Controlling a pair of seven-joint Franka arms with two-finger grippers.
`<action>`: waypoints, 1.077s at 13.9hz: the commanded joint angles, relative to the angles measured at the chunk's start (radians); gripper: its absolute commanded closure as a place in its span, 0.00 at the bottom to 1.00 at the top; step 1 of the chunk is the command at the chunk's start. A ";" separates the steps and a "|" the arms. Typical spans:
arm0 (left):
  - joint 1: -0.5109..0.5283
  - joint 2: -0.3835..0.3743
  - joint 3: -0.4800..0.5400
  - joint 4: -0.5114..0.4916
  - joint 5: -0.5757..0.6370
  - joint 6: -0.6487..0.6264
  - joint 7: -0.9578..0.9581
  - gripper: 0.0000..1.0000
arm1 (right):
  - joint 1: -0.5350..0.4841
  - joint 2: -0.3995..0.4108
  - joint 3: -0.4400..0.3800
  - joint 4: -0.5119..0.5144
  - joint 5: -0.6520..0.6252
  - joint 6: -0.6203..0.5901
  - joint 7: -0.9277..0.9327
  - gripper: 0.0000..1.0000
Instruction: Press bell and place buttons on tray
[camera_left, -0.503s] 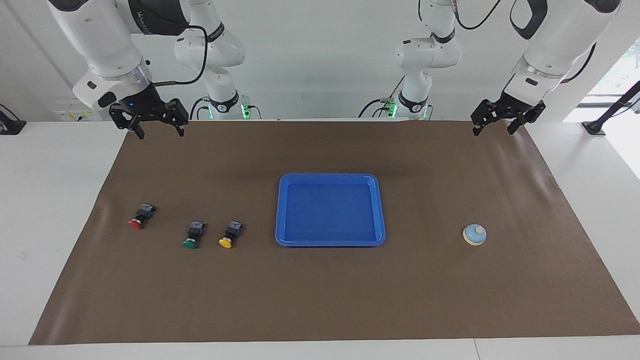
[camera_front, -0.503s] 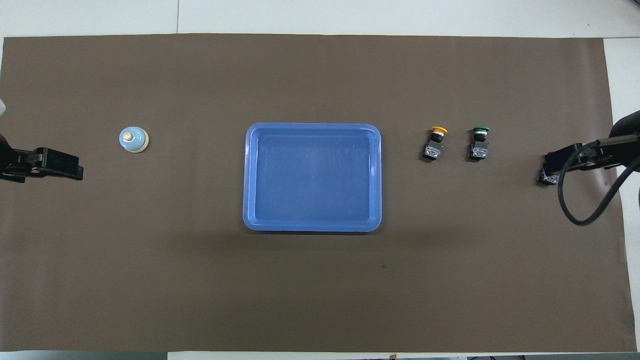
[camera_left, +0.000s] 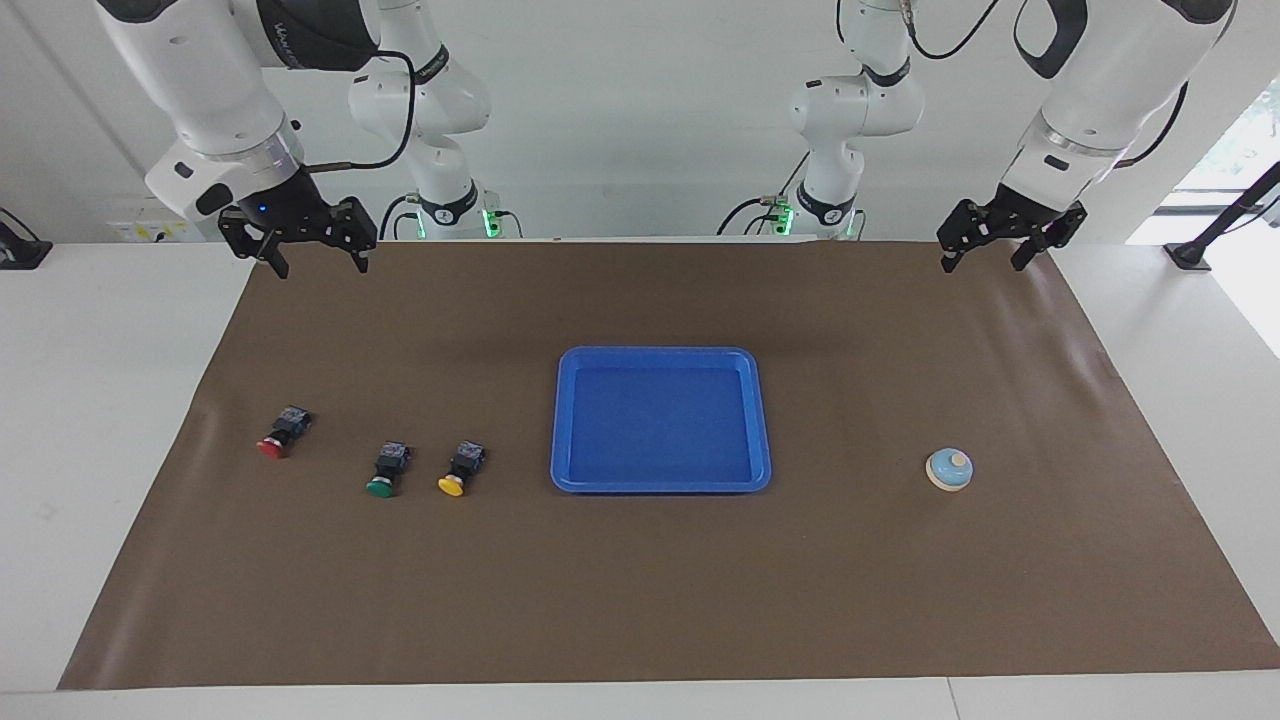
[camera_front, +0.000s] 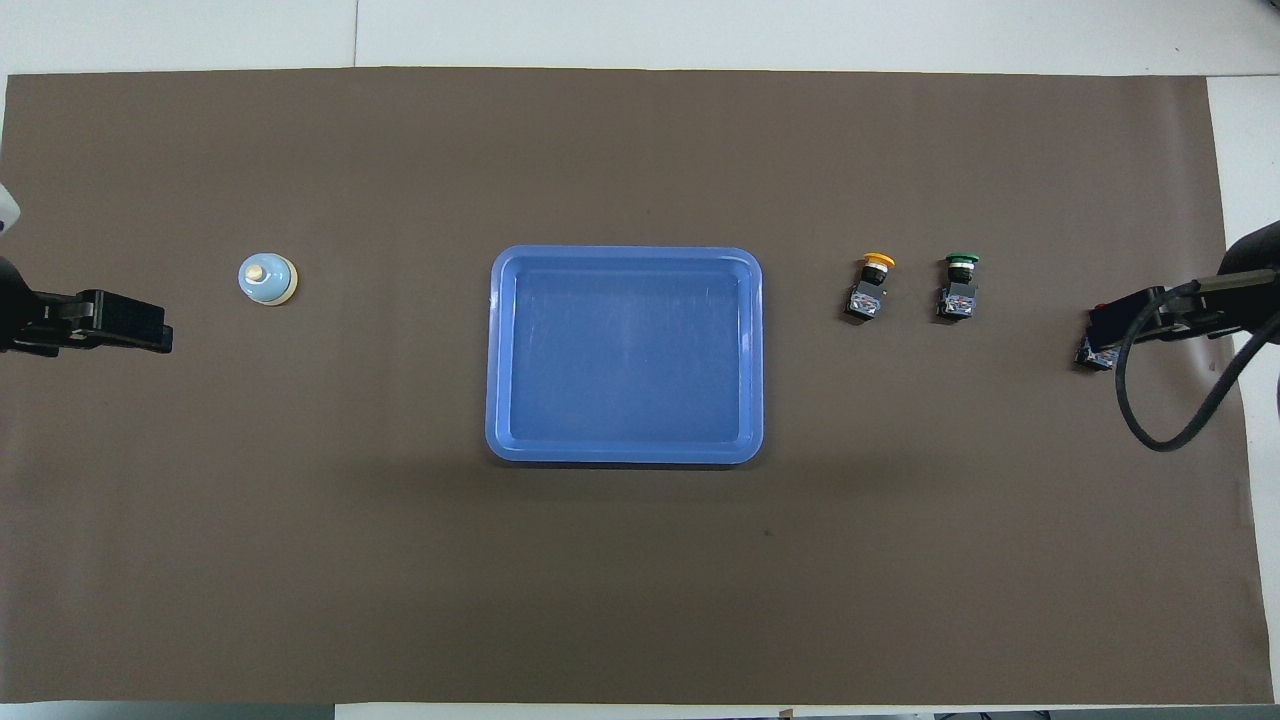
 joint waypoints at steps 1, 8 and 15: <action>0.010 0.020 0.009 -0.042 -0.004 0.096 0.011 0.65 | -0.019 -0.018 0.012 -0.018 0.005 0.003 -0.023 0.00; 0.051 0.252 0.010 -0.048 -0.004 0.351 0.005 1.00 | -0.019 -0.018 0.014 -0.018 0.005 0.003 -0.023 0.00; 0.074 0.388 0.012 -0.050 0.002 0.522 0.007 1.00 | -0.019 -0.018 0.014 -0.018 0.005 0.003 -0.023 0.00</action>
